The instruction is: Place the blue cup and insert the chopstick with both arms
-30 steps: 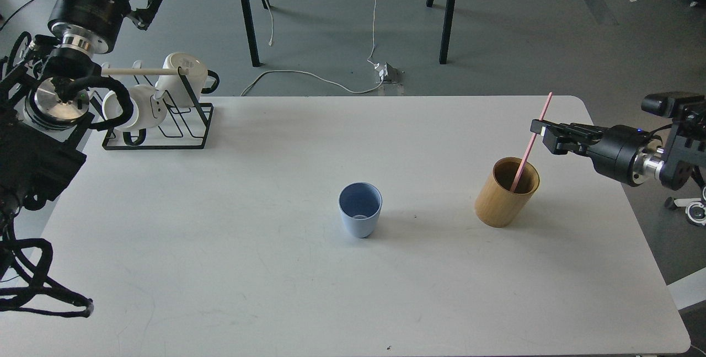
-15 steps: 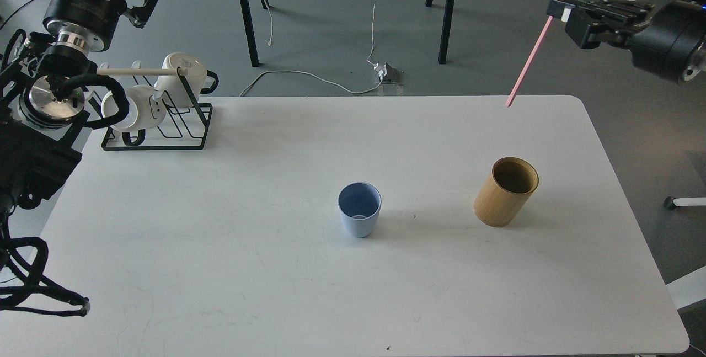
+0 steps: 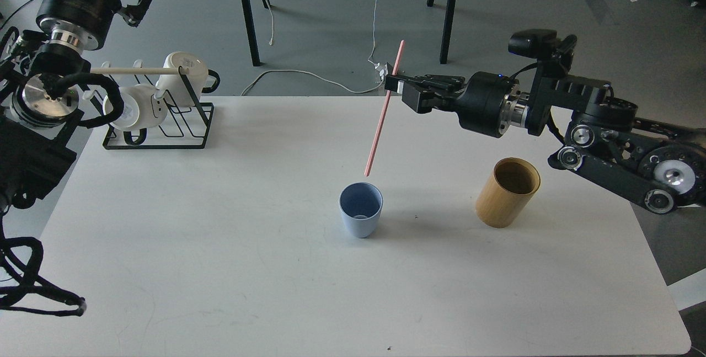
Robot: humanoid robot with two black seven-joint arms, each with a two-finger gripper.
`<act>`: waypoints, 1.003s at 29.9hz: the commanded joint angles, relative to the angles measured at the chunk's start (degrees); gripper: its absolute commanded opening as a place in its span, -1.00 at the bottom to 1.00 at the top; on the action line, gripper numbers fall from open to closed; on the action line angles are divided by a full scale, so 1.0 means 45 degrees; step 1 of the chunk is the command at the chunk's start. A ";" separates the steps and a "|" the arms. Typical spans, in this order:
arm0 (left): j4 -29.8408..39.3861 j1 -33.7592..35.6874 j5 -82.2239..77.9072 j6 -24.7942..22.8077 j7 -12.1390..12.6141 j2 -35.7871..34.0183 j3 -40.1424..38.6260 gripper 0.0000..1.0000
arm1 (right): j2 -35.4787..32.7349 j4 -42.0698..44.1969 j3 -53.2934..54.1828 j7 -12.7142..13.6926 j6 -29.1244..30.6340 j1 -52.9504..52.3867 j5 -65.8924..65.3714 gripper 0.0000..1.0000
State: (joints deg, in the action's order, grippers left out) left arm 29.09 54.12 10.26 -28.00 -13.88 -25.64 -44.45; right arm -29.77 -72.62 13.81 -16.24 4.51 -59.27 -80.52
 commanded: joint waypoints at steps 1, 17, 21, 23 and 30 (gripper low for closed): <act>-0.0019 0.0006 0.0005 -0.0001 -0.0002 -0.0064 -0.0043 0.99 | 0.0383 0.0415 -0.0179 -0.0023 -0.0064 0.0358 0.0002 -0.99; -0.0097 0.0006 0.0006 -0.0001 -0.0022 -0.0064 -0.0082 0.99 | 0.1107 0.0963 -0.0218 -0.0042 -0.0064 0.1160 -0.0056 -0.58; -0.0097 0.0006 0.0006 -0.0001 -0.0022 -0.0064 -0.0082 0.99 | 0.1068 0.0904 -0.0218 -0.0042 -0.0083 0.1160 -0.0017 -0.48; -0.0097 0.0006 0.0006 -0.0001 -0.0022 -0.0045 -0.0082 0.99 | 0.1010 0.0885 -0.0199 -0.0042 -0.0083 0.1160 -0.0017 -0.40; -0.0097 0.0006 0.0006 -0.0001 -0.0022 -0.0084 -0.0082 0.99 | 0.0912 0.0807 0.0094 -0.0042 -0.0122 0.1180 0.0022 -0.02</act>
State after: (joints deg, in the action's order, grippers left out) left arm 28.65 54.13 10.29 -28.00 -13.98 -25.86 -44.83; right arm -25.61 -68.88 13.33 -16.44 4.15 -53.96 -80.52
